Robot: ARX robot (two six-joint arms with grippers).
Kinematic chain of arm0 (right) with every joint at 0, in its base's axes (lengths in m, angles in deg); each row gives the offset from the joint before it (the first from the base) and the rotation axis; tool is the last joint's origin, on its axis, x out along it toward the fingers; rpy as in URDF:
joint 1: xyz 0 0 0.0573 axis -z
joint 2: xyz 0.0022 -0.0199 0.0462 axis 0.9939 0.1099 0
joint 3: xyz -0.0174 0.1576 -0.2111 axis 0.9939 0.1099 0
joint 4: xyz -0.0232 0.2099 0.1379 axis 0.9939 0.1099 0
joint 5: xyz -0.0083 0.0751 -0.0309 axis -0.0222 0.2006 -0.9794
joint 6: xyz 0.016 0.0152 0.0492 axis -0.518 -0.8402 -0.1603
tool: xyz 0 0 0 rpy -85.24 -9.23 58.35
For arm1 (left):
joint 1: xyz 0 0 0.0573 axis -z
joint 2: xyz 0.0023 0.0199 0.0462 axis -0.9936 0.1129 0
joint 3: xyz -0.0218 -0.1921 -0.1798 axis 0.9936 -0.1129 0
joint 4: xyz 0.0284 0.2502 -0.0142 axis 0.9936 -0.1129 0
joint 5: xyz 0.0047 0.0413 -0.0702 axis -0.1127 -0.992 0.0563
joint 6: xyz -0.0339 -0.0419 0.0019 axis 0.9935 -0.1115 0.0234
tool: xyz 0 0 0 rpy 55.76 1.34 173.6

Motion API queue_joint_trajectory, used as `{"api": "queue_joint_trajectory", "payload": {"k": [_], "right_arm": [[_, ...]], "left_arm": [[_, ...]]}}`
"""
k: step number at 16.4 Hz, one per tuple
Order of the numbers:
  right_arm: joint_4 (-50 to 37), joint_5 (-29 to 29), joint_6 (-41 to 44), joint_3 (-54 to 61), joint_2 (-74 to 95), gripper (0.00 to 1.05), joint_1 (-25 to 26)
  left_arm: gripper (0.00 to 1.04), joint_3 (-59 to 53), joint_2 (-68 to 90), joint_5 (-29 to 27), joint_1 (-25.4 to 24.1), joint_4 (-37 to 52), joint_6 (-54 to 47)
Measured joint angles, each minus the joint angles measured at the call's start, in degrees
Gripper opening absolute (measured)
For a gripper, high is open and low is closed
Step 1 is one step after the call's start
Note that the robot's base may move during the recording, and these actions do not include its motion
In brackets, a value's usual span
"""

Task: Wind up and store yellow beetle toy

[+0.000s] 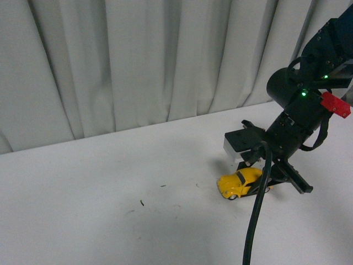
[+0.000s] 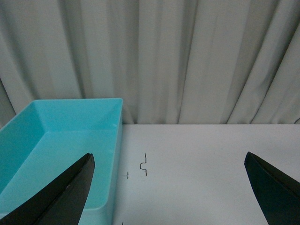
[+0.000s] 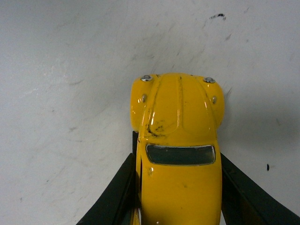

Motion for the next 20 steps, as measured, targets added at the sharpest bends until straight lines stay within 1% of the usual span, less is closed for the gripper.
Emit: {"api": "queue_joint_trajectory", "payload": {"k": [3, 6, 7, 8, 9, 11, 20], "right_arm": [[0.02, -0.02, 0.09, 0.55, -0.35, 0.42, 1.31], [-0.48, 0.26, 0.11, 0.52, -0.37, 0.43, 1.29], [-1.07, -0.04, 0.09, 0.59, -0.35, 0.57, 1.25], [-1.09, -0.31, 0.09, 0.66, -0.33, 0.66, 1.25], [-1.11, -0.31, 0.09, 0.77, -0.33, 0.79, 1.25], [-1.11, -0.37, 0.07, 0.81, -0.33, 0.99, 1.29], [-1.90, -0.48, 0.07, 1.16, -0.35, 0.98, 1.22]], "left_arm": [[0.98, 0.00, 0.00, -0.02, 0.00, 0.00, 0.00], [0.98, 0.00, 0.00, -0.02, 0.00, 0.00, 0.00], [0.98, 0.00, 0.00, -0.02, 0.00, 0.00, 0.00], [0.98, 0.00, 0.00, 0.00, 0.00, 0.00, 0.00], [0.98, -0.02, 0.00, 0.00, 0.00, 0.00, 0.00], [0.98, 0.00, 0.00, -0.02, 0.00, 0.00, 0.00], [0.98, 0.00, 0.00, 0.00, 0.00, 0.00, 0.00]]}}
